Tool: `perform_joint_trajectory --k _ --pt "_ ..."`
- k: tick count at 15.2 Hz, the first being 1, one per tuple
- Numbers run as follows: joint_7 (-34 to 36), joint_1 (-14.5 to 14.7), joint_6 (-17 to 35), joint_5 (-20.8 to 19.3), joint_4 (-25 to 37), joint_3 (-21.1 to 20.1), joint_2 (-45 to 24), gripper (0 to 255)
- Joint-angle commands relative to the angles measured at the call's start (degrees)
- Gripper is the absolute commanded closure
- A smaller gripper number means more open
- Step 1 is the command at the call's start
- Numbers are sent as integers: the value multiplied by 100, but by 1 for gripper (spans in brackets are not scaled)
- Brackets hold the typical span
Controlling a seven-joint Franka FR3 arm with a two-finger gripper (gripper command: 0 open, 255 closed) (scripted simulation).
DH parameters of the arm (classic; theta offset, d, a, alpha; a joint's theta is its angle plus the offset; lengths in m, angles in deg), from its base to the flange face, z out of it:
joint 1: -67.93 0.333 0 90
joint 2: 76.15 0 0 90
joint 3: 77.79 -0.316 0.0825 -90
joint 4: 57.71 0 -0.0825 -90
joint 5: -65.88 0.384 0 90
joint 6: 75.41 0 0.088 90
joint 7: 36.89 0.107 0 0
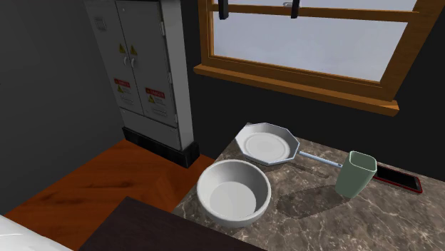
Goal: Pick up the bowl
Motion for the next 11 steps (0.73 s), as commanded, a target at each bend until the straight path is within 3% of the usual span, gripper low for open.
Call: perform_joint_trajectory --k 1,11 --pt "0 0 0 0 0 0 0 0" --pt "680 187 1855 88 -1454 -506 -517 0"
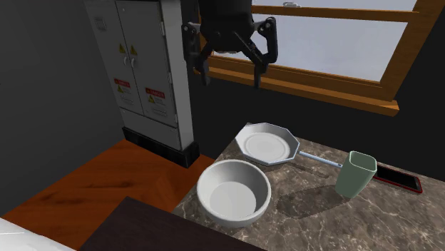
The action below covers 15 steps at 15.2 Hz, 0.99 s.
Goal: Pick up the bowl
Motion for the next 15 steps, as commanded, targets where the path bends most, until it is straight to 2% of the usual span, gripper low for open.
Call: perform_joint_trajectory --k 1,10,15 --pt "159 45 411 16 -213 -117 -214 0" --pt "971 113 2383 -125 -799 -676 -1732 0" --pt "1714 -47 3470 -620 -780 -1064 -2945 0"
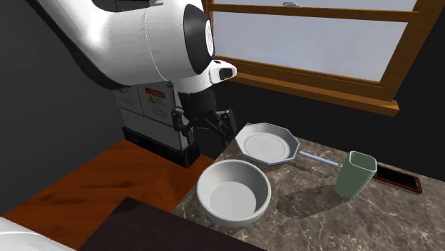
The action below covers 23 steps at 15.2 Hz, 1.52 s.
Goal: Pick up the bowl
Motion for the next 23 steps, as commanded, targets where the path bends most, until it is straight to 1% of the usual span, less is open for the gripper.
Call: perform_joint_trajectory --k 1,3,5,6,7,10,11,17,18,20,21,23 --pt "356 -112 435 -330 27 -130 -505 0" --pt "873 -222 792 -840 141 -252 -1056 0" --pt "1517 -260 1082 -1522 314 -264 -1626 0" --pt "1865 -227 1200 -1896 422 -211 -1912 0" --pt "2211 -147 1305 -2263 542 -115 -2197 0" --pt "3125 281 1577 -3179 951 317 -3021 0" --pt "3135 326 1591 -3181 961 358 -3043 0" --pt "3727 701 1947 -3814 1220 836 -3655 0" --pt "3875 803 2041 -3961 1296 958 -3817 0" --pt "3872 808 2042 -3956 1295 962 -3817 0" --pt "3869 806 2039 -3952 1292 958 -3811 255" --pt "3876 810 2049 -3966 1292 971 -3818 255"
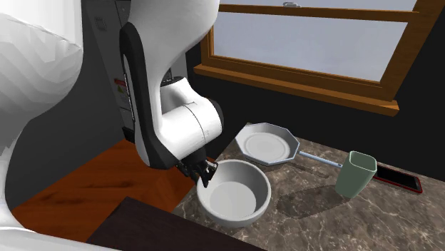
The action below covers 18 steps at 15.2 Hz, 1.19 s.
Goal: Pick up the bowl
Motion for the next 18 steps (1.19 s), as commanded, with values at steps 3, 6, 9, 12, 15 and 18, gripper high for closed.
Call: perform_joint_trajectory --k 3,6,9,12,15,18 --pt "6 3 7 -8 2 9 -9 255" --pt "7 3 9 -11 5 12 -13 255" --pt "-181 -133 -121 184 -89 -161 198 255" --pt "-470 -329 -300 487 -223 -403 504 255" --pt "-776 -510 -478 823 -344 -642 809 255" --pt "-1094 -671 -657 1189 -452 -870 1114 255"
